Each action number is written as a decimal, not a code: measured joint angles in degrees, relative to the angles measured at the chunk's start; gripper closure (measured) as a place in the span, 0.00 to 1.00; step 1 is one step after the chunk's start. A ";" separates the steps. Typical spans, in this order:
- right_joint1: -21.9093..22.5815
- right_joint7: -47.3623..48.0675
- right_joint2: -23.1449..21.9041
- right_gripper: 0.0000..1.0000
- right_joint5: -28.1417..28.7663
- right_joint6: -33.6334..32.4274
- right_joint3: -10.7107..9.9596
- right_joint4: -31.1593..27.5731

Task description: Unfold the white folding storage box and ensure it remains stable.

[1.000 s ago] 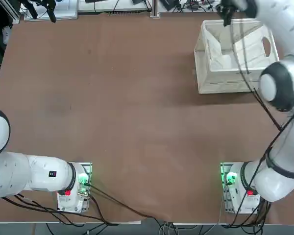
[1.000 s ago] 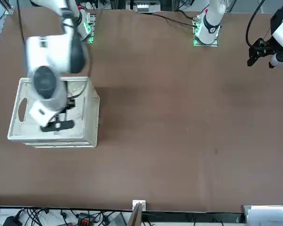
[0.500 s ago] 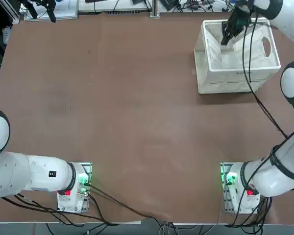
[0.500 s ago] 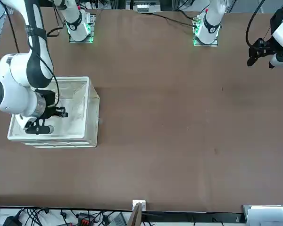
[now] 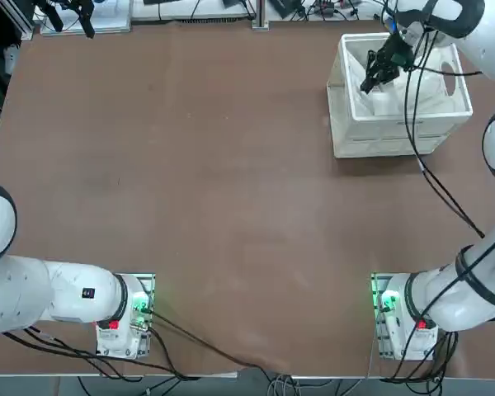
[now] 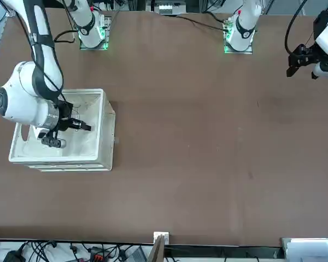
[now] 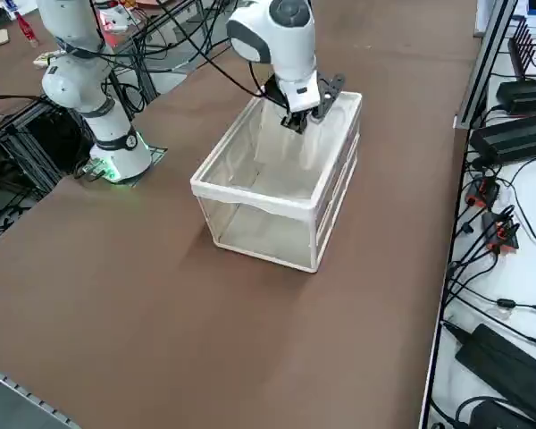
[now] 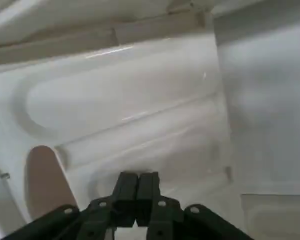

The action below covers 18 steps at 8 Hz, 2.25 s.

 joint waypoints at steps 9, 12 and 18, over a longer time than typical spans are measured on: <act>-0.30 -8.16 -0.12 0.98 24.48 4.47 -0.07 -7.51; -0.64 -7.98 -2.94 0.98 0.88 4.50 -3.15 -6.53; -1.80 4.32 -1.02 0.98 -39.53 2.15 -7.57 -7.41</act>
